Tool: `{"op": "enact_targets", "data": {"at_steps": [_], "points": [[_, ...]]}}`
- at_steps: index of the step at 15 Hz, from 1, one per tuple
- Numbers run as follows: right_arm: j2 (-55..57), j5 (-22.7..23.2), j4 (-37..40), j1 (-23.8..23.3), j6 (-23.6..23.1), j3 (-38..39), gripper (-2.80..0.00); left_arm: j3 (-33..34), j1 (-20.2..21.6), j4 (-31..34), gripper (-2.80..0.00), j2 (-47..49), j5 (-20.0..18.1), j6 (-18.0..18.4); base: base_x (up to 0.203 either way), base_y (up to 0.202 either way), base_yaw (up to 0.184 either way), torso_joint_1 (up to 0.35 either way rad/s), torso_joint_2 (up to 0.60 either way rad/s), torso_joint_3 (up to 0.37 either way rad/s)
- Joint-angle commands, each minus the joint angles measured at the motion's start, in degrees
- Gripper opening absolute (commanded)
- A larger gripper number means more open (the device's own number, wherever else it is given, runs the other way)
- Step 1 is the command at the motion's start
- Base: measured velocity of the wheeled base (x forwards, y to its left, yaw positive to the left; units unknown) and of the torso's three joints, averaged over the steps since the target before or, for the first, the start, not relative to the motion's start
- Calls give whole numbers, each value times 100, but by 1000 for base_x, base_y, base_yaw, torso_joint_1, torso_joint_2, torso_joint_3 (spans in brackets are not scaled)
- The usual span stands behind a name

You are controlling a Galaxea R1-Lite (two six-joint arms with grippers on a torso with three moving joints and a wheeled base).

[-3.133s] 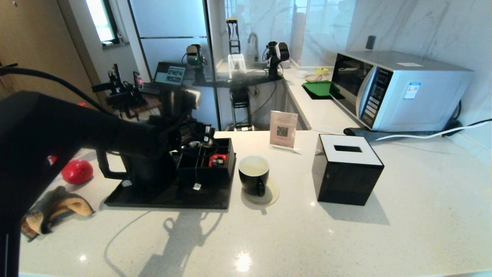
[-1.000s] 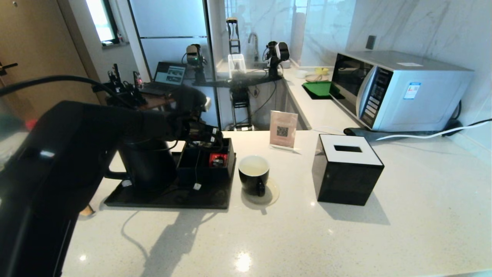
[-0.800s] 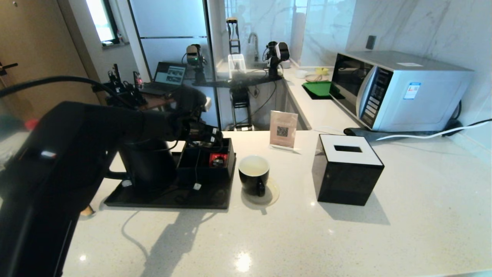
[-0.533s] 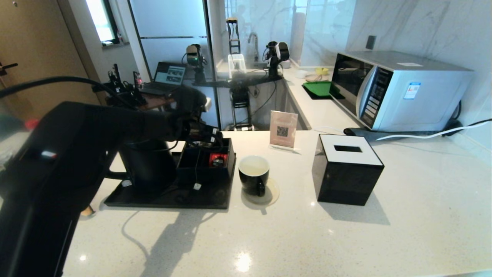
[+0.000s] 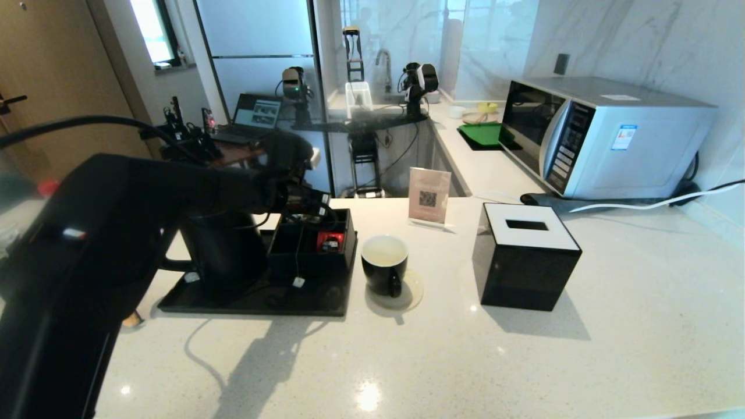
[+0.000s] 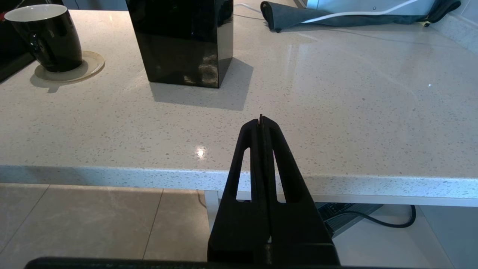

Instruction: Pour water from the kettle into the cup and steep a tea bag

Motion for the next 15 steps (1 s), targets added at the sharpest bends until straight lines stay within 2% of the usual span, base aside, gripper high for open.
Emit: {"op": "enact_targets", "data": {"at_steps": [1, 5, 8, 15], "points": [[0, 4, -1, 2, -3, 0, -280, -1, -1, 2, -280, -1, 8, 1, 0, 0, 0, 0, 0, 0], [0, 4, -1, 2, -3, 0, -280, -10, 8, 2, -280, -43, 17, 21, 0, 0, 0, 0, 0, 0], [0, 4, -1, 2, -3, 0, -280, -10, 77, 2, -280, -96, 26, 303, 0, 0, 0, 0, 0, 0], [0, 4, -1, 2, -3, 0, -280, 17, 79, 2, -280, -478, 39, 291, 0, 0, 0, 0, 0, 0]]}}
